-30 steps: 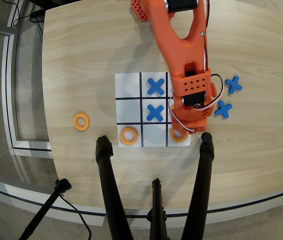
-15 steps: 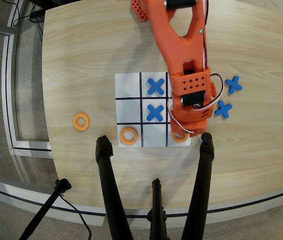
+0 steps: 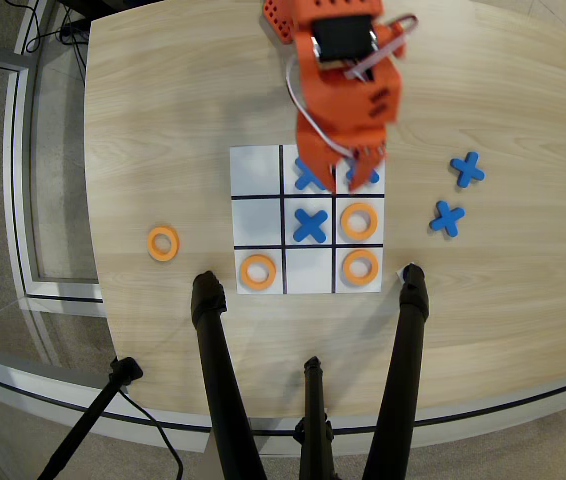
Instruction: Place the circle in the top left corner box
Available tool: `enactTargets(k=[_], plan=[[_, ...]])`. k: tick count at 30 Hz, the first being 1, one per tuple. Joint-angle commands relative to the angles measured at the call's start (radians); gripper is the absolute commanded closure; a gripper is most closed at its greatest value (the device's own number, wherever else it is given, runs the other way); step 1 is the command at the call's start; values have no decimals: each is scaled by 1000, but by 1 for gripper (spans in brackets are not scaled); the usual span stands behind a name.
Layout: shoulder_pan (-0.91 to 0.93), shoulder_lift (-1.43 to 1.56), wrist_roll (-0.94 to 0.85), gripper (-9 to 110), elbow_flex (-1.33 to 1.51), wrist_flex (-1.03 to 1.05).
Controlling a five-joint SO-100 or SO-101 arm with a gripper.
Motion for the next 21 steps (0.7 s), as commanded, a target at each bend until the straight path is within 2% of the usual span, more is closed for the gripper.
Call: enactTargets(k=[1,8,13,21], plan=[[31,275,-55,96,232,11],[98,572,-107,96,503,115],[115,686,-110,102,523,325],[146,811,-109,102,525,555]])
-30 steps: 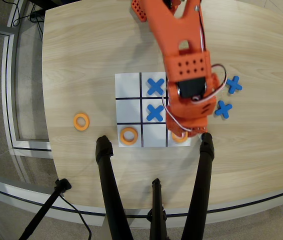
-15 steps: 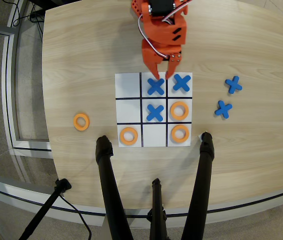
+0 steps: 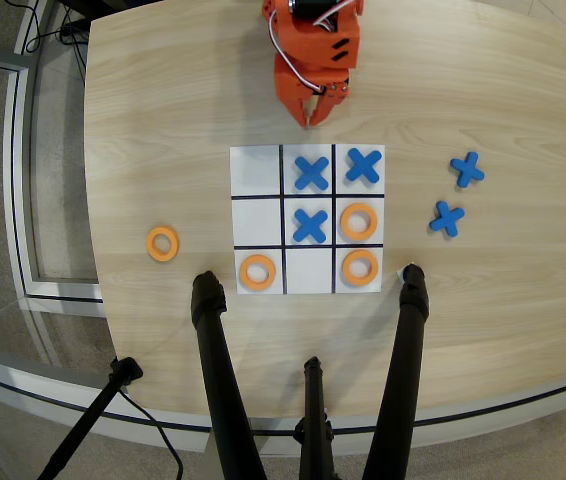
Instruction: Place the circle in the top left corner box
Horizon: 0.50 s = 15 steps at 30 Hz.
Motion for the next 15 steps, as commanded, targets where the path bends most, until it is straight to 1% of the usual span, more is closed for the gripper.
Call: enactTargets(k=[1,6,8,10,14,15], plan=[[35,23,-5,102,57,37],[164,23,3,101,57,46],[296,25,5,101,57,46],[557,37,5,101,57,46],[1218,61,5,101,57,35],[1322,60,5,101,57,40]])
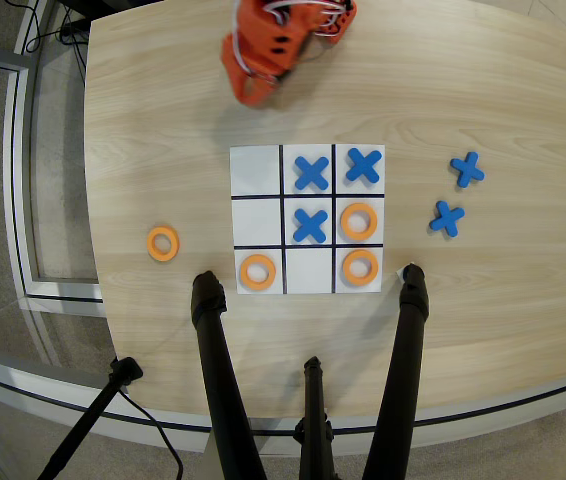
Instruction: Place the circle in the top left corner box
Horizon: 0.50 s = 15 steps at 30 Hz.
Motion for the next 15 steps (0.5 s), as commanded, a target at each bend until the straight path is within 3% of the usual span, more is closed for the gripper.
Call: enactTargets(k=[1,5,15], plan=[[563,18,5,101,57,0],[788,20,5,101,57,2],[736,18,5,101,57,2]])
